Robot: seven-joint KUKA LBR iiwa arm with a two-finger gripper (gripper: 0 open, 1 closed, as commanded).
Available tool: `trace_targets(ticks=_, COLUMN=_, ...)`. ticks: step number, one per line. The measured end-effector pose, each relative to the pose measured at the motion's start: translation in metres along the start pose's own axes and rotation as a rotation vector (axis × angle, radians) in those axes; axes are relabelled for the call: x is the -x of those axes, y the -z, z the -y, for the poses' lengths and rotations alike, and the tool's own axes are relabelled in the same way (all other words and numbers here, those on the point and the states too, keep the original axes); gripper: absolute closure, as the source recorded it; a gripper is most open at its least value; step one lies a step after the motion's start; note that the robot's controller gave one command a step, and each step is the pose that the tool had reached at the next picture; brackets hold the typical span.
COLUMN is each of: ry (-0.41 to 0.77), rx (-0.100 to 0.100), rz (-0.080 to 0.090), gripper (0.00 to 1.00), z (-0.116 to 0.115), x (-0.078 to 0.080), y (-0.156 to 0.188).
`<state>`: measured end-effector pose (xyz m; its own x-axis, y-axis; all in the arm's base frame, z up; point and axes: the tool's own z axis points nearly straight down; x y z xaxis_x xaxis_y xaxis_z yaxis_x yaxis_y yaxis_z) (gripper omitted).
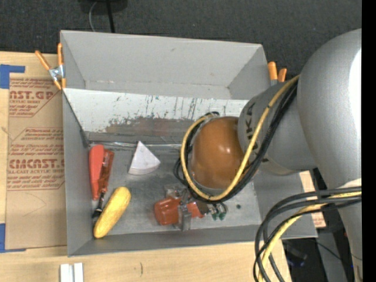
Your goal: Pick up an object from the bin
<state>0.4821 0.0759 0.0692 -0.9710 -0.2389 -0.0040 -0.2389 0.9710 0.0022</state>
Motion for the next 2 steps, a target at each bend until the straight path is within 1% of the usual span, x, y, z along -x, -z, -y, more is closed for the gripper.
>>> trace_targets(ticks=1, ry=0.000, rx=0.000, rz=0.000, gripper=1.00, z=0.000, x=0.000, y=0.000)
trace_targets(ticks=2, ry=-0.001, rx=0.000, rz=0.004, gripper=1.00, z=0.010, x=0.003, y=0.163)
